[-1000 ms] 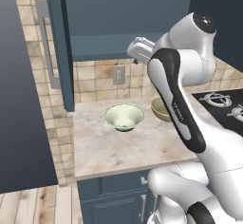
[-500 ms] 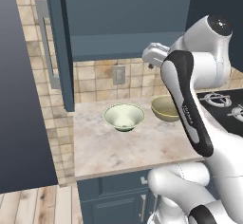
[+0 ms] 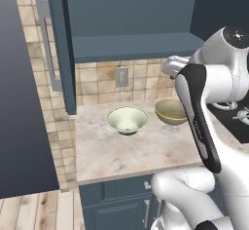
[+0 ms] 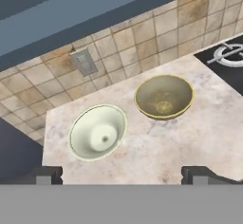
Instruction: Open the cabinet. Pick the bowls from the counter and place them in the cabinet. Then close the cabinet.
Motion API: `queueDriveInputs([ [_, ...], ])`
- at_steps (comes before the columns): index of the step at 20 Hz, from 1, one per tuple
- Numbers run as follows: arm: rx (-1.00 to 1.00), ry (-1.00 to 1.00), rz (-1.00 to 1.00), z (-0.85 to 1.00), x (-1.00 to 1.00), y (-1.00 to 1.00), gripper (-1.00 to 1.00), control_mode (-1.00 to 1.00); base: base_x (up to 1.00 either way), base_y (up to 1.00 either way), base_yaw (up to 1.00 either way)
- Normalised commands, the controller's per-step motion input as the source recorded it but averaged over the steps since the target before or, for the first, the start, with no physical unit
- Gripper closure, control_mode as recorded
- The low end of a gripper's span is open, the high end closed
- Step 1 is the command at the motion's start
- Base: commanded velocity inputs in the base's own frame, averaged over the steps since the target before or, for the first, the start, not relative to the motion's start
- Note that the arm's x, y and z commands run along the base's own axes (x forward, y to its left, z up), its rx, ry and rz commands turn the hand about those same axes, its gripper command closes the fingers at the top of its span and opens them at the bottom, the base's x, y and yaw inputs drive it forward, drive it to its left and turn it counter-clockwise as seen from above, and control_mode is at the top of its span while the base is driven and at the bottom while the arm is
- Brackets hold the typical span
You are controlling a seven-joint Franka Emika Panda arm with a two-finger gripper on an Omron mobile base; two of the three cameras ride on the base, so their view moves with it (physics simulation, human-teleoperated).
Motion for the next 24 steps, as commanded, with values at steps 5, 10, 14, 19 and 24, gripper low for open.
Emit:
queueDriveInputs([
  [5, -0.09, 0.0, -0.07, -0.25, -0.03, -0.42, -1.0, -1.0, 0.0, 0.0, 0.0],
  [10, -0.08, 0.0, -0.04, -0.26, 0.0, -0.42, -1.0, -1.0, 0.0, 0.0, 0.0],
  [14, -0.1, 0.0, 0.0, -0.14, 0.0, -0.39, -1.0, -1.0, 0.0, 0.0, 0.0],
  [19, -0.09, 0.0, 0.0, -0.28, 0.0, -0.32, -1.0, -1.0, 0.0, 0.0, 0.0],
  [24, -0.05, 0.01, 0.0, -0.32, 0.0, -0.14, -1.0, -1.0, 0.0, 0.0, 0.0],
])
